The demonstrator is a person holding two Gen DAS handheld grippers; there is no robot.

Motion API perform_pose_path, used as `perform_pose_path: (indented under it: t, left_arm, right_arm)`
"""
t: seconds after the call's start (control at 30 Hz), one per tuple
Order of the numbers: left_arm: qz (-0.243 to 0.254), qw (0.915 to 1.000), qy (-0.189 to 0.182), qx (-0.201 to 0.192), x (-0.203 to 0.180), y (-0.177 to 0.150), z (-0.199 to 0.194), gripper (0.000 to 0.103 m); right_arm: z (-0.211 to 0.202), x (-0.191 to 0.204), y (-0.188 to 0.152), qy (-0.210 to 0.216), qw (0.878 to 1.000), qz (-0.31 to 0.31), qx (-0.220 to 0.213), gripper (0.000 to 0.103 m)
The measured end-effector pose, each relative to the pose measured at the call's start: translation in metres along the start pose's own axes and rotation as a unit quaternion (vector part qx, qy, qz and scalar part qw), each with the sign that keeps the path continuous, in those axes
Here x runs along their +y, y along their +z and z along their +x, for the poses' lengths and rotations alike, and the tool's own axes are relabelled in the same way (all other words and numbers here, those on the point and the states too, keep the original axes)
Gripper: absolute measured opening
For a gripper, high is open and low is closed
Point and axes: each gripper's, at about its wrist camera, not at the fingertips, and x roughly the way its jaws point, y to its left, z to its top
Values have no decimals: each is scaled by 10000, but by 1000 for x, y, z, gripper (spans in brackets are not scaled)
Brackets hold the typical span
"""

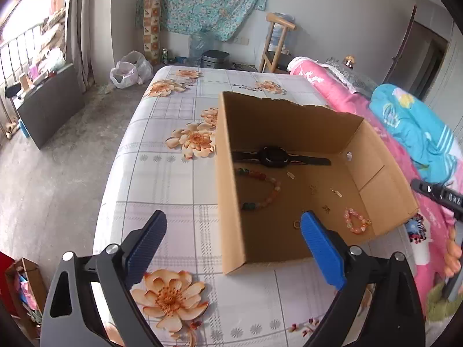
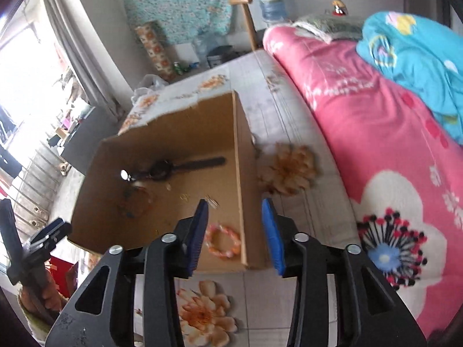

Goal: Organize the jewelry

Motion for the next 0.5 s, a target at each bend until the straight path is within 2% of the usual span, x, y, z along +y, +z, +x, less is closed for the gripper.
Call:
perform_pose_path:
  t: [0.17, 0.3, 0.5]
  left_arm:
    - [303, 9992, 255, 80, -20, 5, 17, 95]
    - [342, 9986, 252, 320, -27, 4, 33, 95]
    - [444, 9973, 324, 492, -37, -1, 46, 95]
  right_arm:
    - [23, -17, -17, 49, 9987, 300, 399, 40]
    - [23, -24, -18, 221, 9978, 501, 381, 39]
    - [26, -18, -16, 284, 9976, 457, 441, 31]
